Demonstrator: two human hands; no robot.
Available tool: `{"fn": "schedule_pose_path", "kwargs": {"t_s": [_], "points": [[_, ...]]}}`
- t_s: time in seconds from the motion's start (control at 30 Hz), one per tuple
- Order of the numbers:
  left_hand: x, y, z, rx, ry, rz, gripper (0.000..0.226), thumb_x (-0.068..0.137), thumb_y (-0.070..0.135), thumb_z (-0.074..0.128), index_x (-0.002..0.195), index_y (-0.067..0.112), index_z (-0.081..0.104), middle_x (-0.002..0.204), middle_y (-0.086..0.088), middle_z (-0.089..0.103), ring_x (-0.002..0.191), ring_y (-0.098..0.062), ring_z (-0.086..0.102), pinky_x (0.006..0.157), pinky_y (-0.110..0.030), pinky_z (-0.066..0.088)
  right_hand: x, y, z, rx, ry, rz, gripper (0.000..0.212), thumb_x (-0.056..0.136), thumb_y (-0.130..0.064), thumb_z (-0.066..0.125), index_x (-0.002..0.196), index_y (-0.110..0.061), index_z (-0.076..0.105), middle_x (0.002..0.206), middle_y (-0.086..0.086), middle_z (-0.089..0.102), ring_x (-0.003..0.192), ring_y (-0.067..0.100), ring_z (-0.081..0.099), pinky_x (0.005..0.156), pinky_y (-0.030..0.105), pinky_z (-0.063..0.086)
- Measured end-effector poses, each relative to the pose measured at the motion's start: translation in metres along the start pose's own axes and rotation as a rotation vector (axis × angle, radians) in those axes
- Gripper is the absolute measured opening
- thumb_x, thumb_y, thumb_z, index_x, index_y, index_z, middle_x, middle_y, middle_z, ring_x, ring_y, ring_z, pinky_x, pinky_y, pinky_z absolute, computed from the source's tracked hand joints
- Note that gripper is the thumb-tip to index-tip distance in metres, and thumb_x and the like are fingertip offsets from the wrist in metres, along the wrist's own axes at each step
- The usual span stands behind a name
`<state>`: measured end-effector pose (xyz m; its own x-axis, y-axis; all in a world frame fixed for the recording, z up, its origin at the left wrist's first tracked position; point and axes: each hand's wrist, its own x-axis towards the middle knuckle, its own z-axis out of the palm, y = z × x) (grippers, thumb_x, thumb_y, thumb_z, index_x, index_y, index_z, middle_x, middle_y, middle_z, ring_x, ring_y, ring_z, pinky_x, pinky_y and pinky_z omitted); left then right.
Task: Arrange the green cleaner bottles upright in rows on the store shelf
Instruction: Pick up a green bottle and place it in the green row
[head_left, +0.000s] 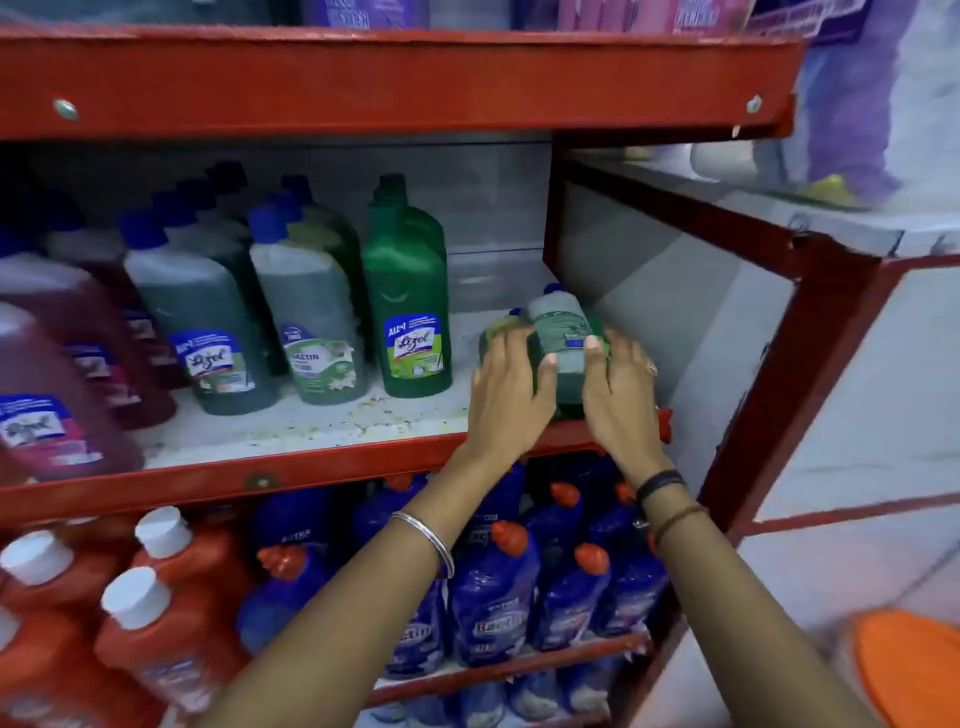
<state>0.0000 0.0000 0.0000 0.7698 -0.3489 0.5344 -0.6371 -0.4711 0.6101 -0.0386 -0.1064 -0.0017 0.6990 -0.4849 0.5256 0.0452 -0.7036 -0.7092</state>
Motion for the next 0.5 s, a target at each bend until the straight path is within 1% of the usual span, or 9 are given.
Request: {"fn": "schedule_pose_path", "kwargs": {"t_s": [0.03,0.1,0.17,0.23,0.3,0.37,0.43,0.47,0.5], "points": [[0.004,0.001,0.004,-0.037,-0.018,-0.076,0.043,0.091,0.034,0.036,0.125,0.008,0.042,0.128,-0.016,0.051,0.119,-0.031,0.047,0.099,-0.048,0.04,0.007,0.005,0.003,-0.009,-0.018,0.054,0.05,0.093,-0.039,0.029,0.119,-0.003,0.051,0.121,0.021,0.055,0.113,0.033,0.048,0.095,0.032,0.03],[0.012,0.004,0.012,-0.09,-0.04,-0.215,0.042,0.094,0.03,0.037,0.13,0.008,0.039,0.13,-0.017,0.053,0.119,-0.033,0.049,0.099,-0.046,0.041,0.025,0.009,0.007,-0.055,-0.07,0.145,0.049,0.092,-0.039,0.035,0.113,0.0,0.054,0.115,0.024,0.056,0.109,0.037,0.05,0.09,0.035,0.035],[0.019,0.007,0.016,-0.142,-0.054,-0.312,0.039,0.095,0.026,0.038,0.129,0.008,0.041,0.126,-0.016,0.057,0.114,-0.033,0.053,0.093,-0.039,0.045,0.039,0.006,0.008,-0.075,-0.142,0.205,0.049,0.089,-0.04,0.038,0.1,0.003,0.059,0.106,0.027,0.063,0.102,0.04,0.056,0.087,0.038,0.043],[0.027,0.014,0.014,-0.24,-0.024,-0.412,0.028,0.093,0.023,0.042,0.116,0.009,0.049,0.115,-0.013,0.062,0.103,-0.031,0.057,0.082,-0.032,0.045,0.053,0.0,0.007,-0.12,-0.242,0.244,0.042,0.09,-0.035,0.041,0.091,0.001,0.061,0.103,0.025,0.066,0.098,0.04,0.058,0.087,0.041,0.046],[0.038,0.019,0.009,-0.381,0.019,-0.56,0.008,0.09,0.02,0.047,0.087,0.013,0.05,0.093,-0.006,0.061,0.091,-0.027,0.057,0.078,-0.031,0.046,0.066,-0.003,0.007,-0.141,-0.343,0.297,0.037,0.09,-0.034,0.043,0.095,-0.003,0.062,0.104,0.019,0.066,0.096,0.035,0.059,0.084,0.038,0.047],[0.048,0.023,0.001,-0.577,0.047,-0.703,0.02,0.087,0.013,0.05,0.069,0.018,0.044,0.078,-0.004,0.056,0.084,-0.026,0.059,0.076,-0.036,0.053,0.075,-0.003,0.01,-0.11,-0.393,0.358,0.038,0.087,-0.038,0.046,0.104,-0.006,0.06,0.107,0.014,0.065,0.096,0.032,0.061,0.081,0.034,0.048],[0.052,0.028,-0.007,-0.766,0.039,-0.763,0.027,0.088,0.005,0.049,0.067,0.019,0.04,0.072,-0.004,0.053,0.068,-0.021,0.058,0.059,-0.031,0.054,0.078,-0.003,0.012,-0.048,-0.371,0.402,0.041,0.083,-0.039,0.05,0.107,-0.008,0.06,0.107,0.013,0.066,0.096,0.032,0.062,0.084,0.037,0.052],[0.052,0.029,-0.009,-0.813,0.017,-0.77,0.029,0.089,0.002,0.049,0.067,0.019,0.039,0.07,-0.004,0.052,0.063,-0.018,0.055,0.051,-0.027,0.052,0.078,-0.002,0.012,0.014,-0.352,0.42,0.04,0.082,-0.038,0.053,0.106,-0.008,0.061,0.106,0.013,0.067,0.094,0.031,0.064,0.083,0.038,0.053],[0.05,0.029,-0.013,-0.851,0.005,-0.775,0.029,0.088,0.002,0.051,0.068,0.018,0.039,0.07,-0.003,0.052,0.06,-0.015,0.054,0.045,-0.025,0.051,0.077,-0.004,0.012,0.084,-0.335,0.434,0.038,0.082,-0.037,0.055,0.106,-0.008,0.06,0.104,0.013,0.067,0.091,0.03,0.065,0.078,0.036,0.055]]}}
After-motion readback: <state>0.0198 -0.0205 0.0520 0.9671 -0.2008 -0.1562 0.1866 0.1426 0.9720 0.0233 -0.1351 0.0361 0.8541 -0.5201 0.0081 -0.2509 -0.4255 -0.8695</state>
